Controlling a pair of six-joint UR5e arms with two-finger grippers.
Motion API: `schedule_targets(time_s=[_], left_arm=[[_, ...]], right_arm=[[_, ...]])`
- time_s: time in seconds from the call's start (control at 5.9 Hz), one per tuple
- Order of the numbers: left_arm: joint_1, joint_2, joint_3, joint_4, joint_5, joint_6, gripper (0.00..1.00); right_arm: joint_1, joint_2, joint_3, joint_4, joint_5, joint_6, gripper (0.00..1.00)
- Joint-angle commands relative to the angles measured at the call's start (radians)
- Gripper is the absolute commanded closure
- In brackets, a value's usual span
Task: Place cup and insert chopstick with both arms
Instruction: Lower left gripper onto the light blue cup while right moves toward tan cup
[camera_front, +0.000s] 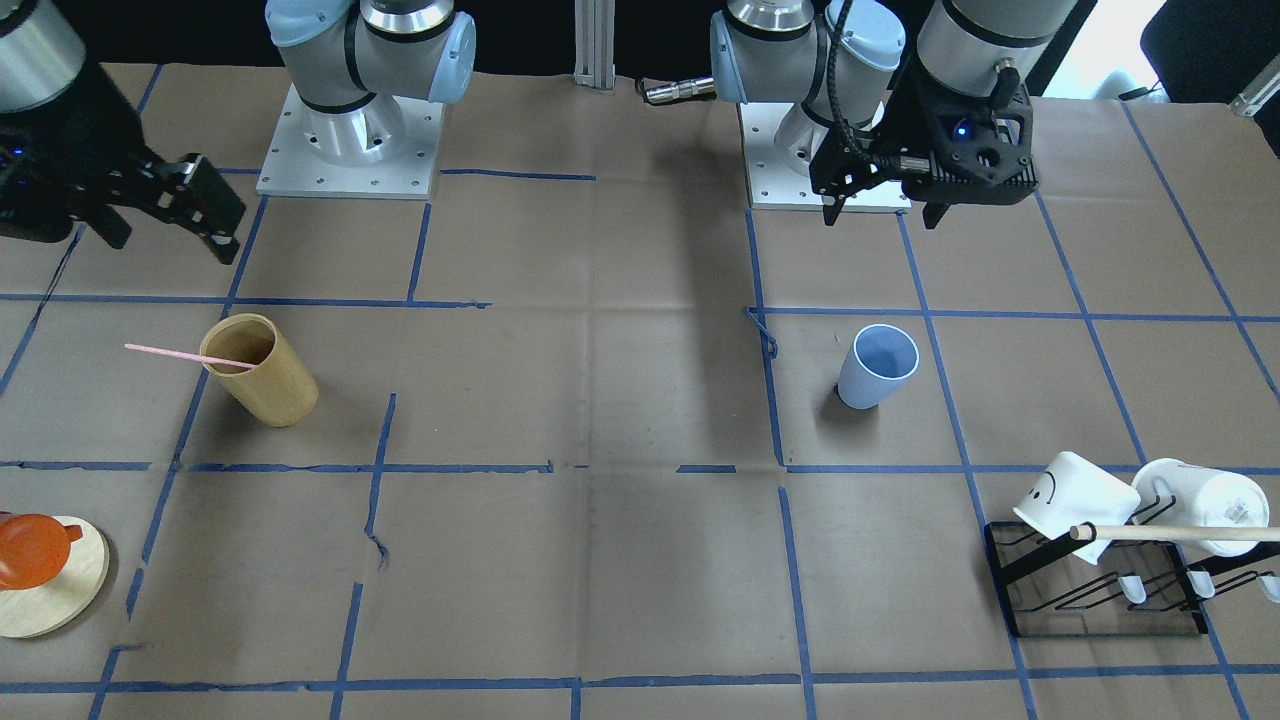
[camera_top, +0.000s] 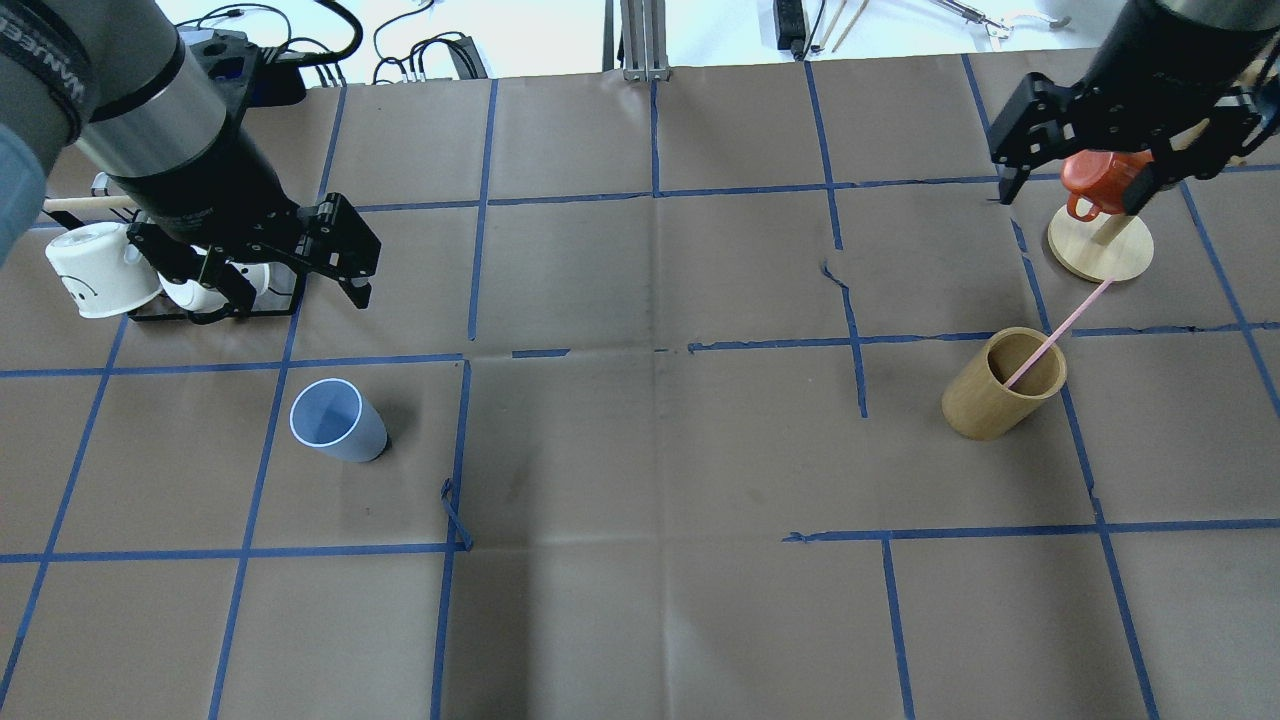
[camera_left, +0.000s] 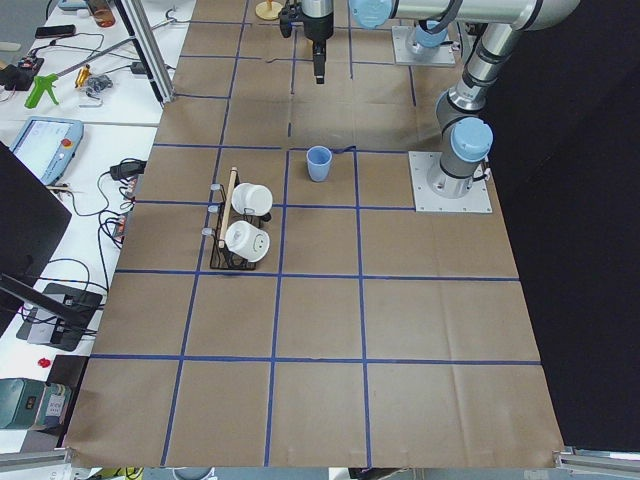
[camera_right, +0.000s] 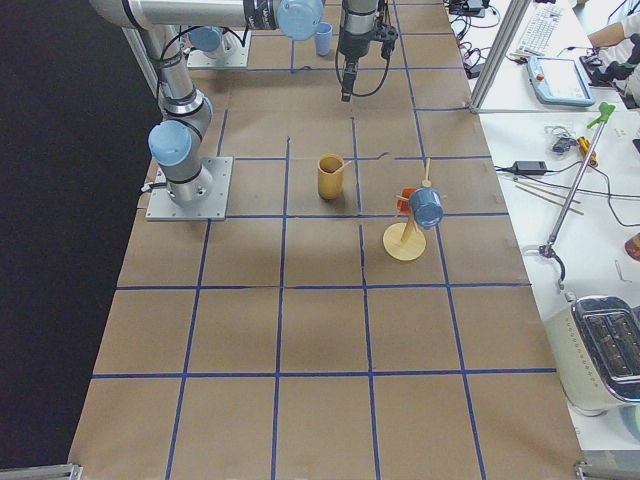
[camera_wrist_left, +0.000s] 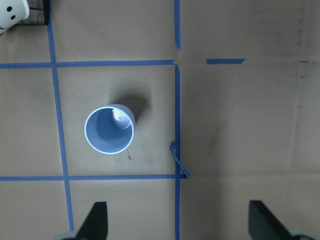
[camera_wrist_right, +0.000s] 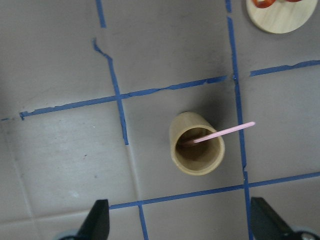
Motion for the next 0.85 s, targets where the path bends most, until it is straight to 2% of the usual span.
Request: schedule_targets(time_s=[0.0, 0.17, 0.34, 0.51, 0.68], left_arm=[[0.054, -0.05, -0.094, 0.099, 0.007, 0.094, 0.02], [0.083, -0.073, -0.219, 0.237, 0.007, 0.125, 0.03], [0.118, -0.103, -0.369, 0.436, 0.006, 0.133, 0.03], [0.131, -0.121, -0.453, 0.531, 0.007, 0.145, 0.04], [0.129, -0.167, -0.455, 0.544, 0.006, 0.145, 0.18]], right_arm=[[-0.105, 0.003, 0.07, -0.135, -0.001, -0.102, 0.0], [-0.107, 0.002, 0.153, -0.274, -0.004, -0.11, 0.0], [-0.109, 0.002, 0.245, -0.371, -0.027, -0.11, 0.0], [-0.109, 0.002, 0.328, -0.476, -0.042, -0.106, 0.01], [-0.11, -0.001, 0.408, -0.546, -0.053, -0.095, 0.03]])
